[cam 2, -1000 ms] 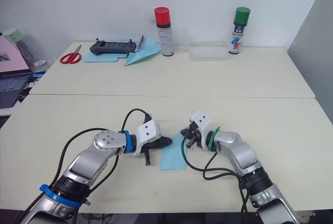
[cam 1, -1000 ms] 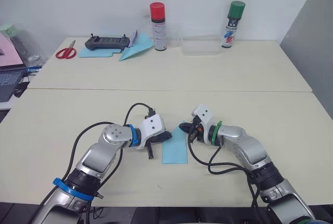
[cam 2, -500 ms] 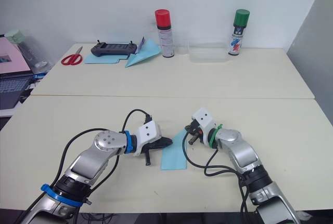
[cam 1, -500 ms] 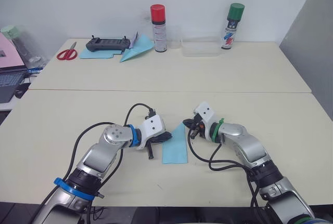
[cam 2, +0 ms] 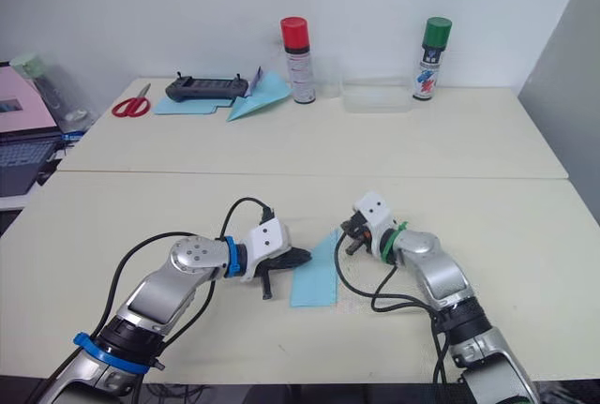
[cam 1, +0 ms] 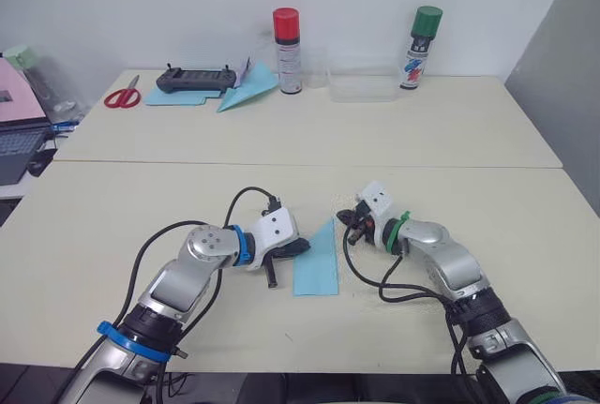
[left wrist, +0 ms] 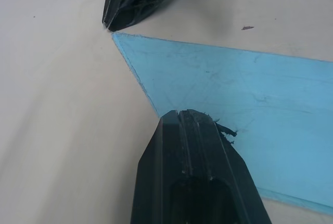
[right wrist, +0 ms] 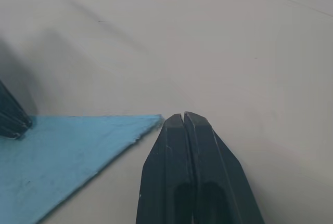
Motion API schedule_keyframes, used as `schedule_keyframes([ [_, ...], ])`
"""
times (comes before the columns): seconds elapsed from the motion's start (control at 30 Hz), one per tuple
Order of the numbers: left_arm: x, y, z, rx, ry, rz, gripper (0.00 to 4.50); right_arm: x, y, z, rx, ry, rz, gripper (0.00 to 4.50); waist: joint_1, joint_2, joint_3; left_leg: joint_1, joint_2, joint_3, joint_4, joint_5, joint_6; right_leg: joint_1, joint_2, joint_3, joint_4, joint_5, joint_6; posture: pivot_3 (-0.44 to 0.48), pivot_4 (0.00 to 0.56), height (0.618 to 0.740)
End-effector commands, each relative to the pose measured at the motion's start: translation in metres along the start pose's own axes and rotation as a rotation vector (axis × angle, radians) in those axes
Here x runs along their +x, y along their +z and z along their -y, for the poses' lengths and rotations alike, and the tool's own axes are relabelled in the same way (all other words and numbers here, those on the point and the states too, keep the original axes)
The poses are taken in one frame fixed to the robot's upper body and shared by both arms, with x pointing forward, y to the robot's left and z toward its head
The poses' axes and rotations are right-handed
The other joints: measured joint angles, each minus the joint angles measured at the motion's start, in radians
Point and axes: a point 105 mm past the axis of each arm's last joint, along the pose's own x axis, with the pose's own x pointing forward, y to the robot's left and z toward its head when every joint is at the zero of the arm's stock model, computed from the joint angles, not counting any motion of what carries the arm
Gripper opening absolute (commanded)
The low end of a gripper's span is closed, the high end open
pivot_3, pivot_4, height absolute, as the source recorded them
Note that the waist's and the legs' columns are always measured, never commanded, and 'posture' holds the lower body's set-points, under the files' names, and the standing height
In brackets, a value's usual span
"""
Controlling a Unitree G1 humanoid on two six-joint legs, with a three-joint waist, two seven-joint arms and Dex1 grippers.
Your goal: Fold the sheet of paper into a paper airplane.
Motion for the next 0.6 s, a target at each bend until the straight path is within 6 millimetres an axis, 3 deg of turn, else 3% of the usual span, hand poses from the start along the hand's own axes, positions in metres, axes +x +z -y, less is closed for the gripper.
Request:
schedule_keyframes([
  [0.03, 0.002, -0.023, 0.010, -0.042, -0.036, -0.083, 0.00, -0.012, 0.015, 0.007, 0.034, 0.012, 0.093, 0.03, 0.000, 0.000, 0.000, 0.000, 0.000, 0.000, 0.000, 0.000, 0.000, 0.000, 0.000, 0.000, 0.000, 0.000, 0.000, 0.000, 0.150, 0.740],
  [0.3, 0.002, -0.023, 0.010, -0.042, -0.039, -0.083, 0.00, -0.017, 0.020, -0.014, -0.034, 0.142, 0.112, 0.03, -0.002, 0.003, 0.002, -0.001, 0.000, 0.000, -0.003, 0.000, 0.000, -0.002, 0.000, 0.000, 0.000, 0.001, 0.004, 0.000, 0.150, 0.740],
  [0.43, 0.003, -0.023, 0.011, -0.042, -0.046, -0.082, 0.00, -0.015, 0.007, -0.042, -0.068, 0.262, 0.057, 0.03, -0.002, 0.003, 0.002, -0.001, 0.000, 0.000, -0.003, 0.000, 0.000, -0.002, 0.000, 0.000, -0.001, 0.001, 0.004, 0.000, 0.150, 0.740],
  [0.6, 0.004, -0.022, 0.010, -0.041, -0.045, -0.083, 0.00, -0.015, -0.007, -0.045, -0.120, 0.286, -0.018, 0.03, -0.002, 0.003, 0.002, -0.001, 0.000, 0.000, -0.003, 0.000, 0.000, -0.002, 0.000, 0.000, -0.001, 0.000, 0.002, 0.000, 0.150, 0.740],
])
